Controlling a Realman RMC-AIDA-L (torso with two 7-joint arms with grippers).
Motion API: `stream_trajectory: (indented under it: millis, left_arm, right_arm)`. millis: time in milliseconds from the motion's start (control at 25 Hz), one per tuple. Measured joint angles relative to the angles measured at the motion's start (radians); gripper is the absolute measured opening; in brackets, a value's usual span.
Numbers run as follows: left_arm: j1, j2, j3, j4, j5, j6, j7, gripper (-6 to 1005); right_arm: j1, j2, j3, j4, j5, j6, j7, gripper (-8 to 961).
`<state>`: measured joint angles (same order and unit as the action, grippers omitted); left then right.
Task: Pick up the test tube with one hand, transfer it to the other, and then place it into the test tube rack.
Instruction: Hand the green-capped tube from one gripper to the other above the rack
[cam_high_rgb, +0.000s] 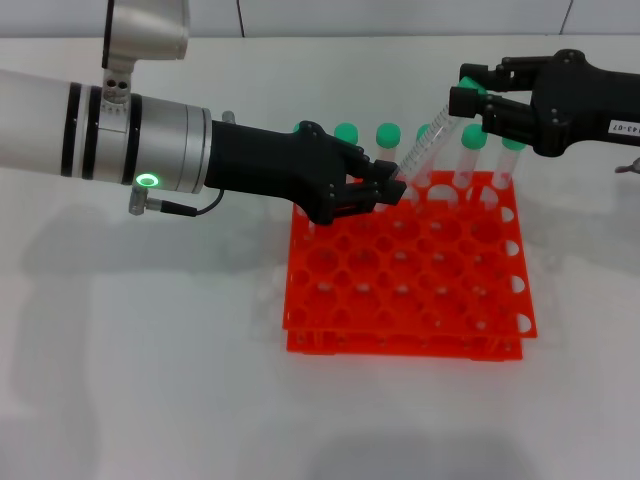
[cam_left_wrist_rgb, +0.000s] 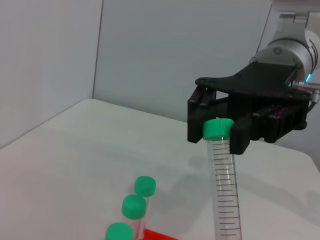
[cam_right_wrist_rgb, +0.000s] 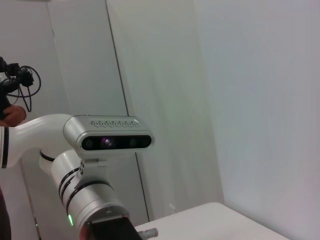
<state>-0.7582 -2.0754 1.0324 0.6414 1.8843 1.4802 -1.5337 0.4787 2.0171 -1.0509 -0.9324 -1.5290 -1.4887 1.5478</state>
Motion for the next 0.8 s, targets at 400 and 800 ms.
stream_trajectory:
  millis: [400,800]
  left_arm:
    - [0.007,0.0,0.0,0.0,-0.004,0.002,0.002,287]
    - [0.015,-0.003,-0.005,0.0,-0.01,-0.007,-0.003,290]
  right_arm:
    - [0.0,0.0,-0.001,-0.001,-0.002,-0.002,-0.002,282]
    - [-0.004,0.0,0.0,-0.007,-0.002,0.0,-0.002,281]
